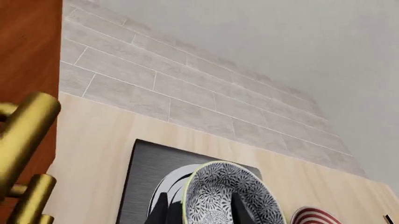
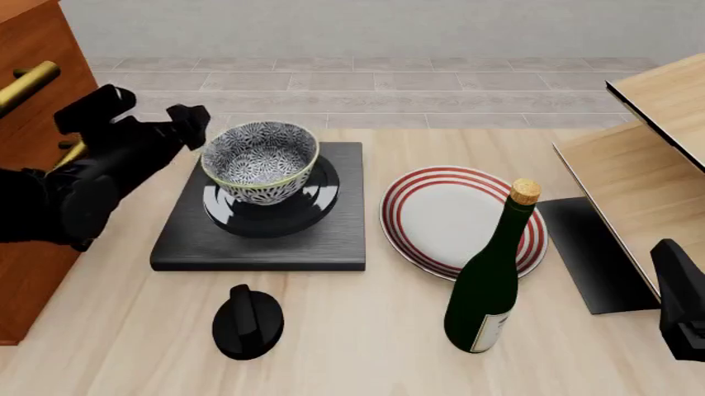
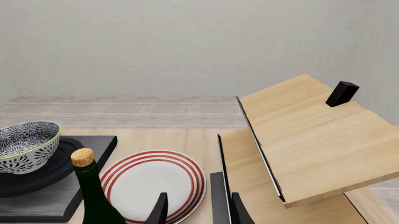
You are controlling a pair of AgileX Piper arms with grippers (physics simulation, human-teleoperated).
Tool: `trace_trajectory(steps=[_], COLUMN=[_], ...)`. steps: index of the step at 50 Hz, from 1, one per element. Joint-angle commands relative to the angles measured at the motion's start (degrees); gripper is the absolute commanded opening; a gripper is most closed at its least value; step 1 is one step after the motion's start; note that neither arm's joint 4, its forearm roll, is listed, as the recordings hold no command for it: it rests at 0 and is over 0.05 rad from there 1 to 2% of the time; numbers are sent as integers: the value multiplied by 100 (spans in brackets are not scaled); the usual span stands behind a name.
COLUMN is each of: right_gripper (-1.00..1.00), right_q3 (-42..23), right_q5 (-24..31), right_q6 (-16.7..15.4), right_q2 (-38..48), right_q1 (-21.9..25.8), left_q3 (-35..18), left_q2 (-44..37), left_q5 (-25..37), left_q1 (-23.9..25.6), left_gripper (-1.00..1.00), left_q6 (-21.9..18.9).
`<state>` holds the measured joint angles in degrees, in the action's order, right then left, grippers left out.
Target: Put the bowl on the stove.
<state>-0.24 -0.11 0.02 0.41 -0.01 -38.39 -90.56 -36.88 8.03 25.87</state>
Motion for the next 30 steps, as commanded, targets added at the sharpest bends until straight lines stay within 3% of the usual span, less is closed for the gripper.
trace_trajectory(steps=[1,30], right_gripper=[100,100], right_q3=[0,0], right_q5=[0,0], right_q6=[2,0], right_q2=[0,0], right_q1=[0,0], left_q3=[155,643], left_q2=[347,1466], left_q5=[9,232], left_q1=[-97,-42], left_gripper=[100,100], left_q6=[-196,-518])
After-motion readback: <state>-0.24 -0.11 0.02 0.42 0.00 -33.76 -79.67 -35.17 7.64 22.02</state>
